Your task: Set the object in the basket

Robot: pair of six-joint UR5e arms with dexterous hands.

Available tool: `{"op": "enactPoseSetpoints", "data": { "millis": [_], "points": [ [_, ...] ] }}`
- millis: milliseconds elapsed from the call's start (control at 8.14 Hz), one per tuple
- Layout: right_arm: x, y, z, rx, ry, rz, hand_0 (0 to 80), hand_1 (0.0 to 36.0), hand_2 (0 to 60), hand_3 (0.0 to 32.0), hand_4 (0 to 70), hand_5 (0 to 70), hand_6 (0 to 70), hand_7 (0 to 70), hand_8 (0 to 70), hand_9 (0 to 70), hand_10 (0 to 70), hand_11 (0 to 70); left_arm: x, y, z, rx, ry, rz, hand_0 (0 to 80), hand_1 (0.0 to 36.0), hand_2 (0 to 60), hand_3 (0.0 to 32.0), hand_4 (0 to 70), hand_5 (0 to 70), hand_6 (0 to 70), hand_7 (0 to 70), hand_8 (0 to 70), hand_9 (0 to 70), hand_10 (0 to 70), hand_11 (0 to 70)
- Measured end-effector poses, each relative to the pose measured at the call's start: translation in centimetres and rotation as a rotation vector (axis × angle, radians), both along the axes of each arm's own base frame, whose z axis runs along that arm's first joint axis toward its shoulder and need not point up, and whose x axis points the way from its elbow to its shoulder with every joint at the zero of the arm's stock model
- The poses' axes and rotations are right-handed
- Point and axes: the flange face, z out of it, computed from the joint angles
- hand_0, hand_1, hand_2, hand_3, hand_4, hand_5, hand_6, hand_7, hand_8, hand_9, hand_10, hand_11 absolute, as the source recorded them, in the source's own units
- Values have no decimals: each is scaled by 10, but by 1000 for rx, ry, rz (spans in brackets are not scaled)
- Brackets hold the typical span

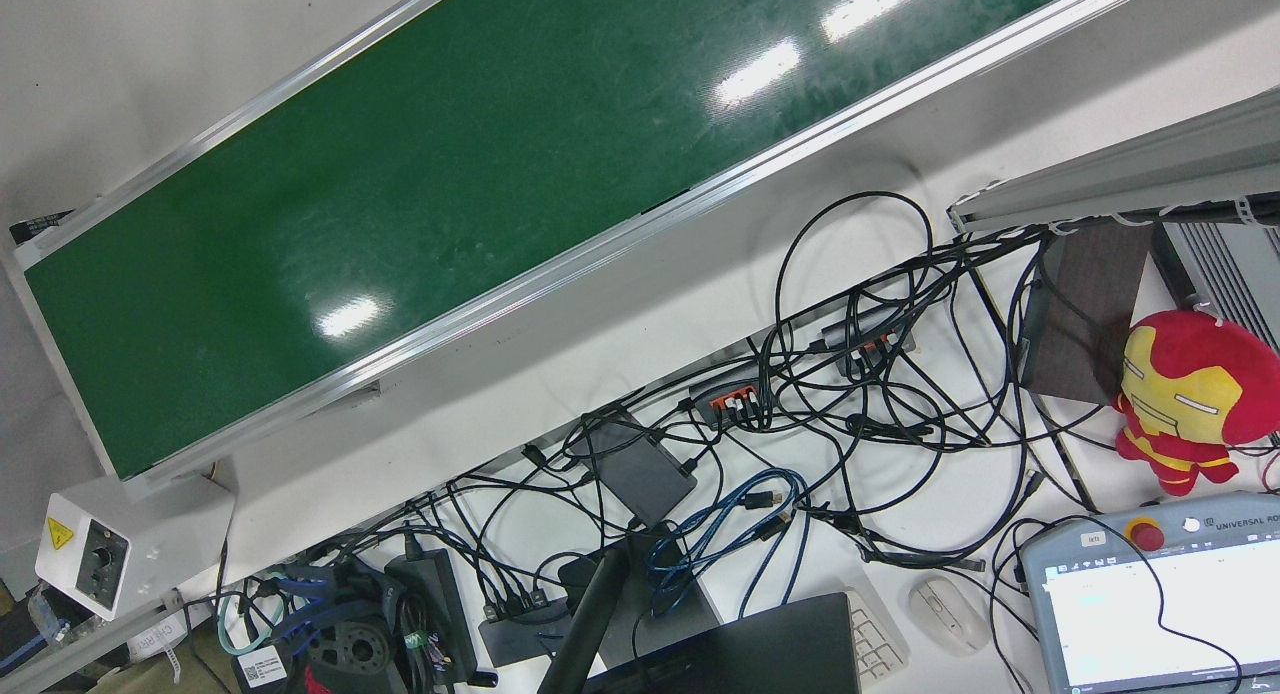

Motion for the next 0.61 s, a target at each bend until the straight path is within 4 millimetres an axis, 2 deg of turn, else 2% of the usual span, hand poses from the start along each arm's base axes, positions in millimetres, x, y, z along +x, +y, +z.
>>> {"op": "enactPoseSetpoints", "data": {
  "millis": [123, 246, 368, 491, 614],
  "points": [
    [0, 0, 0, 0, 0, 0, 0, 0, 0, 0, 0, 0, 0, 0, 0, 0, 0, 0, 0, 0, 0, 0, -2, -1, 693, 44, 0, 76, 0, 154, 0, 0, 52, 59, 36, 75],
    [0, 0, 0, 0, 0, 1, 0, 0, 0, 0, 0, 0, 0, 0, 0, 0, 0, 0, 0, -1, 0, 1, -3, -3, 672, 37, 0, 78, 0, 150, 0, 0, 48, 52, 36, 74],
    [0, 0, 0, 0, 0, 0, 0, 0, 0, 0, 0, 0, 0, 0, 0, 0, 0, 0, -1, -2, 0, 1, -3, -5, 494, 0, 0, 98, 0, 98, 0, 0, 37, 41, 24, 44],
    [0, 0, 0, 0, 0, 0, 0, 0, 0, 0, 0, 0, 0, 0, 0, 0, 0, 0, -4, -5, -1, -2, 1, -10, 471, 0, 0, 108, 0, 89, 0, 0, 34, 39, 10, 22],
    [0, 0, 0, 1, 0, 0, 0, 0, 0, 0, 0, 0, 0, 0, 0, 0, 0, 0, -14, -9, -6, -4, 10, -17, 505, 0, 0, 74, 0, 134, 0, 0, 39, 46, 7, 20]
  ]
}}
